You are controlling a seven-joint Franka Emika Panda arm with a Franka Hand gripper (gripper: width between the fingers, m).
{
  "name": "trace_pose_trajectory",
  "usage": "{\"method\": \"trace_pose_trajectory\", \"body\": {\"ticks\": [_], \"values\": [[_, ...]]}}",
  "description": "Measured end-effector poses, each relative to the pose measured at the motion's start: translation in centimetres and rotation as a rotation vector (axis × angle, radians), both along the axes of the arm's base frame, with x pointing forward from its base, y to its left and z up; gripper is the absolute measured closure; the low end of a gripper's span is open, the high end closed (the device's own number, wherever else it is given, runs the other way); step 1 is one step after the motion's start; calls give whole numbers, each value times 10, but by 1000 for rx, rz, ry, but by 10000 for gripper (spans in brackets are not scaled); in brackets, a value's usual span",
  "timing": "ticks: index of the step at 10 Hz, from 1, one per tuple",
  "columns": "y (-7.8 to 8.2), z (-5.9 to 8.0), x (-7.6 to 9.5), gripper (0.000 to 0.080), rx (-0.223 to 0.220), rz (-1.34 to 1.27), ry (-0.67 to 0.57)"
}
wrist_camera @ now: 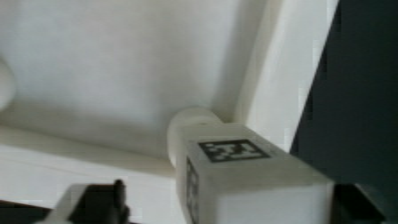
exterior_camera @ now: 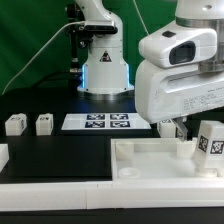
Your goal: Assemble one leg
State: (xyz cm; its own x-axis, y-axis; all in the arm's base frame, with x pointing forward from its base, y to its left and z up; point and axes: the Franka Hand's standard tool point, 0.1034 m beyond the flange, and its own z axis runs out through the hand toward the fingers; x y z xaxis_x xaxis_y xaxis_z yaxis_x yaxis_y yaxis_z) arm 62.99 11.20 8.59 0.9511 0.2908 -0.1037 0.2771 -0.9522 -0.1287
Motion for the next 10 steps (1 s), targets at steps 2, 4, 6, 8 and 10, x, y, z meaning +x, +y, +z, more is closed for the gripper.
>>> {"method": "trace_pose_trajectory", "body": {"ticks": [2,4,6,8,10], "values": [[-5,0,1,507,3,16,-2],[-5,0,1,506,2,-2,-1],[-4,0,1,506,-4,-49,4],[-2,0,0,506,-29,-250,24],[-1,0,0,506,-45,-385,38]]}}
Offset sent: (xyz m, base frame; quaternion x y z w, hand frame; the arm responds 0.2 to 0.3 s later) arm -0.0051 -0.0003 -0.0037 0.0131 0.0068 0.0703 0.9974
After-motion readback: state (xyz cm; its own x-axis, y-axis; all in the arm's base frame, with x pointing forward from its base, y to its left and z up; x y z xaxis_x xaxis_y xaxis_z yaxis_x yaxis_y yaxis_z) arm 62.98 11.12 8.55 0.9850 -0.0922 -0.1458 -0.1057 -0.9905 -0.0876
